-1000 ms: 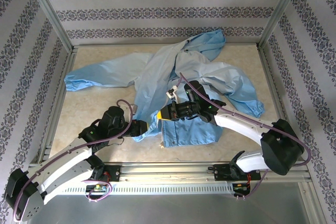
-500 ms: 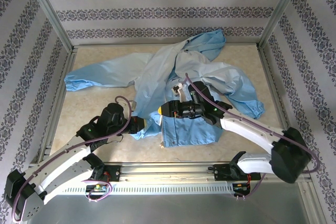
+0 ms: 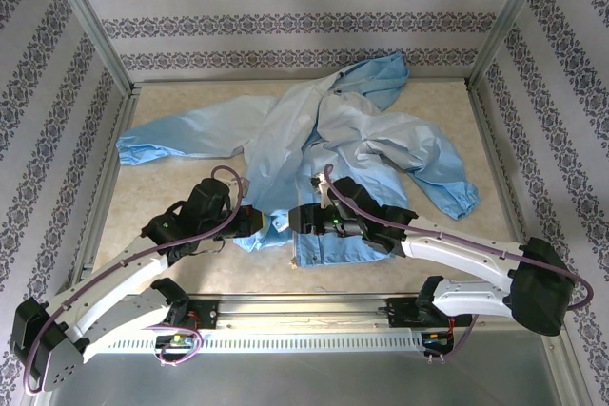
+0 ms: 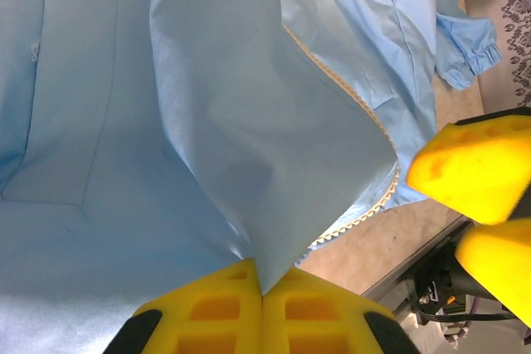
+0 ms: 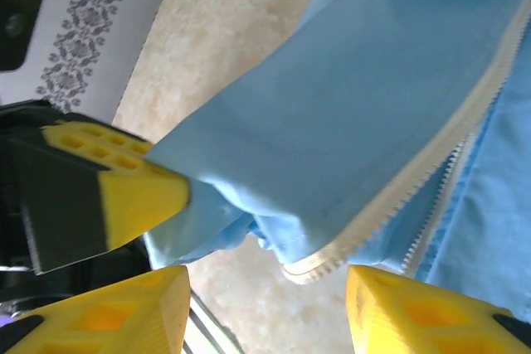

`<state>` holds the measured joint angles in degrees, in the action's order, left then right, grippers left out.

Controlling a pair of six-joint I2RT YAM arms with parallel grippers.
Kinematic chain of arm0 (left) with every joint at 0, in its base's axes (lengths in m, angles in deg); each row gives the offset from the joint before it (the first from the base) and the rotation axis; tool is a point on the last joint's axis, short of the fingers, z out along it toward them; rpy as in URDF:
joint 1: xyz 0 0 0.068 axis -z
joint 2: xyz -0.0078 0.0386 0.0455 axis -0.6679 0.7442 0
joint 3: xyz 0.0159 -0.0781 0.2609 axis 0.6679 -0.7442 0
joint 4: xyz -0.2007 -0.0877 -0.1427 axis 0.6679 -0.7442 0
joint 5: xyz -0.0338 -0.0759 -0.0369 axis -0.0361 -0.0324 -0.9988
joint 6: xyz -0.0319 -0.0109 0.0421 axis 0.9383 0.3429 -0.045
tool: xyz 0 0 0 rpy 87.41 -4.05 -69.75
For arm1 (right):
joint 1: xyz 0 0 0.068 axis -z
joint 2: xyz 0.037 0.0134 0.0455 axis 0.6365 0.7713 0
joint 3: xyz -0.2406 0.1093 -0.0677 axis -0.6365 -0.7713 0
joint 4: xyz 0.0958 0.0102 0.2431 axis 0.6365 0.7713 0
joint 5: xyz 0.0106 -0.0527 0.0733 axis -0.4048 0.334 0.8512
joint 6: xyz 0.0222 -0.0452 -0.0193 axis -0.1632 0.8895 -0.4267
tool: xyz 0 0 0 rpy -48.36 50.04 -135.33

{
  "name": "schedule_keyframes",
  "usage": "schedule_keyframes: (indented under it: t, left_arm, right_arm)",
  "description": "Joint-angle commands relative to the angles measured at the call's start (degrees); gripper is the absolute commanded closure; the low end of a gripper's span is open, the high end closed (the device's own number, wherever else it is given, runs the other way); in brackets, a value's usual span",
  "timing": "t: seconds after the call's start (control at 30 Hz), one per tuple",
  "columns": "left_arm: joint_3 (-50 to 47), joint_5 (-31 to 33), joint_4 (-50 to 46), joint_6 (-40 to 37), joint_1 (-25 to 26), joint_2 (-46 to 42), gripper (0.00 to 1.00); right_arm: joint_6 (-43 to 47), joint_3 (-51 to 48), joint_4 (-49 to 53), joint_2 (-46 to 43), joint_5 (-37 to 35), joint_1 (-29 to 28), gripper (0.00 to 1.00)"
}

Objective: Zip up the jacket

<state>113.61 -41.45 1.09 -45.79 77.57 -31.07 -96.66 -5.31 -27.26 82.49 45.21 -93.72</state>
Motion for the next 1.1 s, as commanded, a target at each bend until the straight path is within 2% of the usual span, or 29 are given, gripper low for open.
schedule_keyframes:
  t: [0.0,0.27,0.53,0.83,0.93,1.03,1.07]
  left_arm:
    - [1.9,-1.2,-1.0,2.2,0.2,-0.3,1.00]
    - [1.8,-3.0,2.1,8.2,0.0,-0.3,1.00]
    - [2.1,-4.5,3.1,9.8,-0.2,-0.9,1.00]
    - [2.4,-5.5,2.8,11.2,-0.3,-2.6,1.00]
    - [2.6,-5.8,3.0,11.4,-0.4,-2.6,1.00]
    - [2.5,-5.8,2.9,11.2,-0.4,-2.8,1.00]
    - [2.5,-5.8,2.6,10.8,-0.5,-3.0,1.00]
  right_arm:
    - [-2.2,-2.0,-2.4,-1.4,-4.6,-1.0,0.48]
    - [-5.0,-4.9,-9.2,-0.9,-6.8,-4.2,0.46]
    - [-5.5,-4.9,-12.2,2.2,-6.7,-5.0,0.53]
    - [-5.3,-4.5,-13.8,4.3,-7.2,-5.0,0.55]
    - [-5.2,-5.0,-16.3,4.5,-6.3,-5.0,0.64]
    - [-5.5,-5.2,-18.2,4.8,-5.2,-5.0,0.95]
    - [-5.6,-5.3,-18.8,4.7,-4.8,-5.0,1.00]
